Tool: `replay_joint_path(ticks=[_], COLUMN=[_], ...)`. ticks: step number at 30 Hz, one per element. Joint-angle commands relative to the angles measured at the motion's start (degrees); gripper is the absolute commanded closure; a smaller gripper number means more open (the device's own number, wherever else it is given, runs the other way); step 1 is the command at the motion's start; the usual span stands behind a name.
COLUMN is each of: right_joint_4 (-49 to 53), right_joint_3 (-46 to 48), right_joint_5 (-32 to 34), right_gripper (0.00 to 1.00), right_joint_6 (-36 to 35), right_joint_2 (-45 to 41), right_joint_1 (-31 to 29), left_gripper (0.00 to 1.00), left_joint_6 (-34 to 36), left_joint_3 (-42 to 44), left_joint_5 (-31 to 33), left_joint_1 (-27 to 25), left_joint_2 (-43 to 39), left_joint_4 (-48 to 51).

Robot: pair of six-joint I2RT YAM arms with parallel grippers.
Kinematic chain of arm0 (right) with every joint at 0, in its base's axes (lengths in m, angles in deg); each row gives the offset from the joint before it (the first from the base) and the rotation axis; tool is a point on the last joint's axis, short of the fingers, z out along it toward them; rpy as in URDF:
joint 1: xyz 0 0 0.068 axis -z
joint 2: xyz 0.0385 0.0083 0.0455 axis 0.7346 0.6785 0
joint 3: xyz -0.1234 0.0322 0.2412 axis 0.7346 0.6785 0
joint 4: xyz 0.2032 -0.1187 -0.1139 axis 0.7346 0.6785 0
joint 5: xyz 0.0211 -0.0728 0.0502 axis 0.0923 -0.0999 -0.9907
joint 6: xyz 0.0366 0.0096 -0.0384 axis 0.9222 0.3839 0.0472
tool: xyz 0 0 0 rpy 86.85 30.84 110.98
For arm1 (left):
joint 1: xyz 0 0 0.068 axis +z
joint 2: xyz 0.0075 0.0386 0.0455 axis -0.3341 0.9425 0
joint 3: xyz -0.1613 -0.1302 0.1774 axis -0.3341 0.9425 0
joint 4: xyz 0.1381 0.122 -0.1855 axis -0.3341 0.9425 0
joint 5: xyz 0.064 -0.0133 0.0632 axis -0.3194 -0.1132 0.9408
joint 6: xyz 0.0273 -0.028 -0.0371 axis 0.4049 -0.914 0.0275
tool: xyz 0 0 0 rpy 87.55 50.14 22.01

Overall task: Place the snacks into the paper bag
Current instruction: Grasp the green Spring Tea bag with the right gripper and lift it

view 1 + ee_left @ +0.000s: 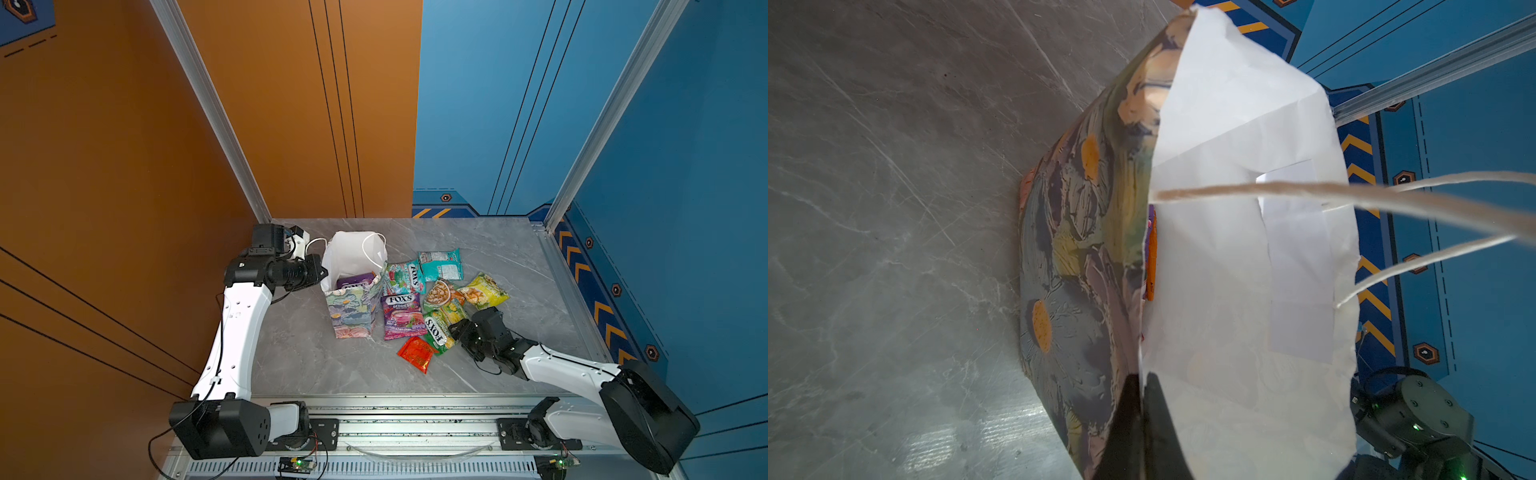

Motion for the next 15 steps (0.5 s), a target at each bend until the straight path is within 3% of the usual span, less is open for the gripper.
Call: replay_joint_path(ticks=[1, 9, 15], right_joint_4=[-0.5, -2.01, -1.93], right_joint_3=[0.22, -0.47, -0.65], right_joint_5=[0.6, 1.54, 1.82], right_gripper=[0.33, 0.45, 0.7], right_joint_6=[1.69, 1.56, 0.99], right_joint_2=[2.64, 4.61, 5.39], right_joint_1=[-0.3, -0.16, -0.01], left_gripper=[1.0, 1.0, 1.0], left_joint_6=[-0.22, -0.11, -0.1], left_joint_3=[0.05, 0.02, 0.15], left_joint_5=[-2.01, -2.09, -2.17], left_joint_1=[-0.39, -0.31, -0.22], left_joint_2=[-1.12, -1.16, -1.43], left_joint_4=[-2.0, -1.95, -1.94])
